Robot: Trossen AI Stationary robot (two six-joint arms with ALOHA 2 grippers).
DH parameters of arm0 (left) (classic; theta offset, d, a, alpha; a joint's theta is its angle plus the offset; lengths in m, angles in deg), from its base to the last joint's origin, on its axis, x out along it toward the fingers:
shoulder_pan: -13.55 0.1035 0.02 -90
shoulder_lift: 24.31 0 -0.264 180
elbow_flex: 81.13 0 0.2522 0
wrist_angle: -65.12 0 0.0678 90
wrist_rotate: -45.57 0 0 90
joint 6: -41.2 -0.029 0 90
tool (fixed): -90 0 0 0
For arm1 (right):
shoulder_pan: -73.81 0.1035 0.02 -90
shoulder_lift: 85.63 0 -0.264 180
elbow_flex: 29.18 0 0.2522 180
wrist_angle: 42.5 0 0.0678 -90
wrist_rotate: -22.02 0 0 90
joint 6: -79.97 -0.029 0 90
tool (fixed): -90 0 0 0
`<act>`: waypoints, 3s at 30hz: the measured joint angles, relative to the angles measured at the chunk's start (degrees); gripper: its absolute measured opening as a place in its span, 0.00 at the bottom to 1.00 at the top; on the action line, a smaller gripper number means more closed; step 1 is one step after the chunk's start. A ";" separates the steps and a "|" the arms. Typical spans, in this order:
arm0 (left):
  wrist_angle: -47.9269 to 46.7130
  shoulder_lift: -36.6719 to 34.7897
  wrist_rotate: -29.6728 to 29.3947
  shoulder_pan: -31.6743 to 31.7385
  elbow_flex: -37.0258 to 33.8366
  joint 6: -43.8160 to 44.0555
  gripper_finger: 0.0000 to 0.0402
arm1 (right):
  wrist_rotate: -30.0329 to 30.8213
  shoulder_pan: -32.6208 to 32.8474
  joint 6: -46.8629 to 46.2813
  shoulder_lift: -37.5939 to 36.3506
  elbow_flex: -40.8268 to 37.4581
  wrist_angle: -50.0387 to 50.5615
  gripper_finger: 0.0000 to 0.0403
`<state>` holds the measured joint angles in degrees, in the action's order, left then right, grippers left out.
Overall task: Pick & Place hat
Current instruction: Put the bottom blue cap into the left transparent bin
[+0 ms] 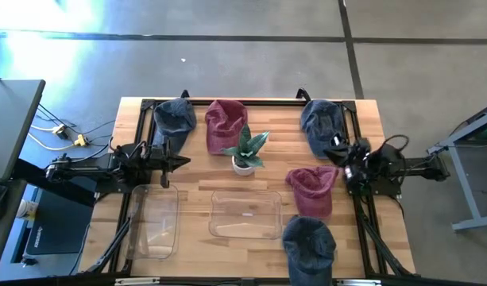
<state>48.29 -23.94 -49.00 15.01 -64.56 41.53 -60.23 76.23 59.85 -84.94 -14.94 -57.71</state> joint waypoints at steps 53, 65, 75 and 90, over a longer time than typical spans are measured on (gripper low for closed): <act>0.25 0.01 -3.20 -0.01 -0.04 28.56 0.00 | -20.82 23.19 -0.92 74.42 32.28 40.31 0.55; 0.17 0.01 -4.01 -0.01 0.00 34.32 0.00 | -20.84 25.35 -1.44 77.52 32.32 37.85 0.06; 0.33 0.01 -4.19 0.00 0.00 34.32 0.00 | -29.28 23.34 -17.71 62.79 54.93 67.98 0.01; 0.37 0.01 -4.17 0.01 0.00 34.30 0.00 | -8.02 19.76 -19.42 68.25 85.63 102.66 0.01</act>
<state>48.66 -23.93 -53.16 15.02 -64.56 75.84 -68.25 95.99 40.43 -16.69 70.69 44.95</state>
